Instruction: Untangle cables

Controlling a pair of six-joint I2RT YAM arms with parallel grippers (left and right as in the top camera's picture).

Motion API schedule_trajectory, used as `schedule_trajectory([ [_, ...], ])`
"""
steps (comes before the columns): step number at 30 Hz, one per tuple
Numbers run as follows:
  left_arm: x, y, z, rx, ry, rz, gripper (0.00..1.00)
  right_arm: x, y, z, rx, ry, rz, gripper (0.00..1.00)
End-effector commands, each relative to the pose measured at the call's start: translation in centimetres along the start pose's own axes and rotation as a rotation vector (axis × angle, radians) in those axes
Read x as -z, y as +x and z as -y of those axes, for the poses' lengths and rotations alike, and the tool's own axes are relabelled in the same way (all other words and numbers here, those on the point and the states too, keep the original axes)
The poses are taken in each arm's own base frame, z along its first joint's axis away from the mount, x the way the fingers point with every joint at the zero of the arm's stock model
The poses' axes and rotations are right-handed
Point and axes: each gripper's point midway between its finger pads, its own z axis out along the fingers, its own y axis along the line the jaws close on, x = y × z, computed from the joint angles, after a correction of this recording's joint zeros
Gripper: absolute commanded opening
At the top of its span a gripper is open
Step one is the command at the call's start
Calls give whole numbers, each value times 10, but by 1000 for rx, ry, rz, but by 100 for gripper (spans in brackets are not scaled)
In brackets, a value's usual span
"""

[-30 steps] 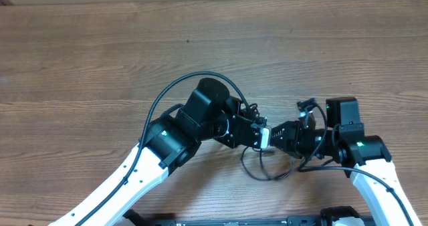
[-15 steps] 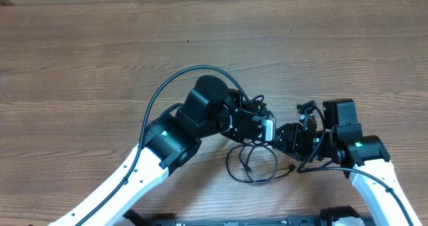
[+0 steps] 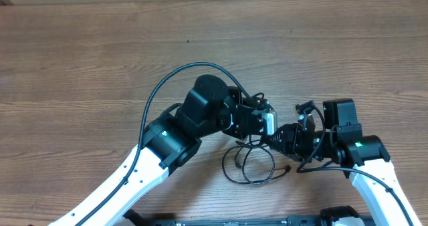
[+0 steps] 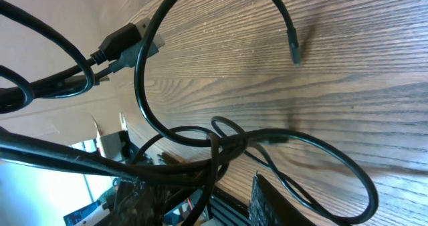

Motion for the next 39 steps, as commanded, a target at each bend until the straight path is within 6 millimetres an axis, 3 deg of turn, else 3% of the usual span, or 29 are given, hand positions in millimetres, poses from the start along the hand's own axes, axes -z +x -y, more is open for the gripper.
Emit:
schedule_trajectory([
  [1, 4, -9, -15, 73, -63, 11, 4, 2, 3, -9, 2, -29, -13, 38],
  [10, 3, -14, -22, 112, -87, 35, 4, 2, 3, -17, -151, -66, -25, 29],
  [19, 4, -18, -24, 122, -95, 55, 4, 3, 0, -27, -164, -115, -30, 30],
  [28, 5, -31, -30, 149, -109, 115, 4, 2, -18, 1, -171, 38, 93, 22],
  [30, 5, -32, -29, 149, -100, 120, 4, 3, -22, 7, -173, 71, 120, 17],
  [32, 5, -31, -27, 151, -93, 117, 4, 4, -24, 8, -172, 80, 129, 4],
  [39, 3, -17, -17, 174, -60, 56, 4, 5, -28, 13, -171, 107, 153, 4],
])
